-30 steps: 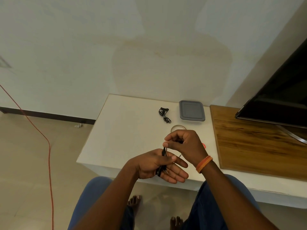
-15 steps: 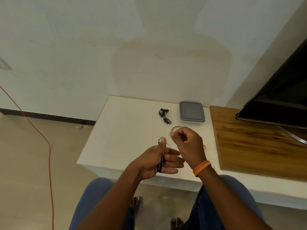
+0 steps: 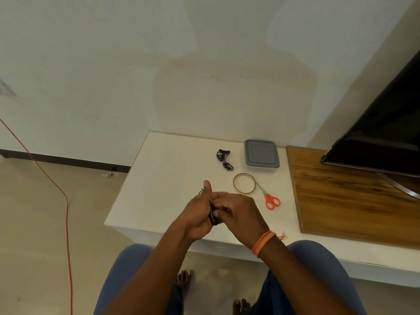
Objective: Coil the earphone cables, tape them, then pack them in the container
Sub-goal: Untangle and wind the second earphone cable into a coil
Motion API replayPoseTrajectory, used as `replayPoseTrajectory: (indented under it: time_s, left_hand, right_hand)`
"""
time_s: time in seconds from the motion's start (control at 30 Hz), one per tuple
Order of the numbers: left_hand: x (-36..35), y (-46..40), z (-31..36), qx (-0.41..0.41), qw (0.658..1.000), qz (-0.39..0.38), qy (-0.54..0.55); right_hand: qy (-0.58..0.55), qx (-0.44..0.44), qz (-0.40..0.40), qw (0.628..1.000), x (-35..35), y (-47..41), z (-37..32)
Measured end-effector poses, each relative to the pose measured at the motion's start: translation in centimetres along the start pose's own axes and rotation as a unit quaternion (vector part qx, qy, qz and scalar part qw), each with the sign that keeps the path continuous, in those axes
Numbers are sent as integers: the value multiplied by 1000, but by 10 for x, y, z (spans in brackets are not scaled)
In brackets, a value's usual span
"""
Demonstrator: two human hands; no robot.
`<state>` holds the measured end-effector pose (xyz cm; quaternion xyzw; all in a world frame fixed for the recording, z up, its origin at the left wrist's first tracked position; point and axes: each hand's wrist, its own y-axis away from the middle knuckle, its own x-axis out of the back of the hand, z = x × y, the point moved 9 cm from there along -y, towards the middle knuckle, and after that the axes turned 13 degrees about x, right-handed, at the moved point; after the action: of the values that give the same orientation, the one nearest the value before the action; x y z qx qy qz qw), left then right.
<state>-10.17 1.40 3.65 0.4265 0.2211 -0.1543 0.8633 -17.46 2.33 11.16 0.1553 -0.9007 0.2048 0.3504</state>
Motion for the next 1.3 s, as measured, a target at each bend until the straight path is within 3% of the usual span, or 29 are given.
replayPoseTrajectory:
  time_s: [0.17,0.37,0.5,0.63,0.7,0.77,0.83,1.0,1.13,1.2,1.3]
  left_hand:
    - [9,1,17,-35,985,-9,168]
    - [13,1,13,-43,982,18,185]
    - [17,1,12,-46,985,46,158]
    - [16,4,15,-44,993,75,83]
    - [14,7,14,-31,994,106,-22]
    - [10,7,8,-4,983,115,-140]
    - [-3,6,-4,36,983,38,-178]
    - [-42,21,-15,92,966,-187,-153]
    - [-52,34,-17,115,937,-280,-175]
    - [-47,35,-19,125,934,-275,-190]
    - [-37,30,-15,115,947,-222,-202]
  right_hand:
    - [1,13,-6,1000,-1,5,1]
    - [53,60,-4,997,-8,3,-7]
    - [58,78,-19,995,-15,3,-9]
    - [79,74,36,993,3,3,-15]
    - [-3,20,121,992,25,3,-6]
    - [-151,-58,217,963,45,5,18]
    - [-289,-123,210,926,45,4,42]
    - [-486,-163,9,859,0,0,28]
    - [-367,-156,-25,917,-8,-5,27]
    - [-309,-134,-10,941,1,-8,28]
    - [-292,-125,10,948,12,-7,34]
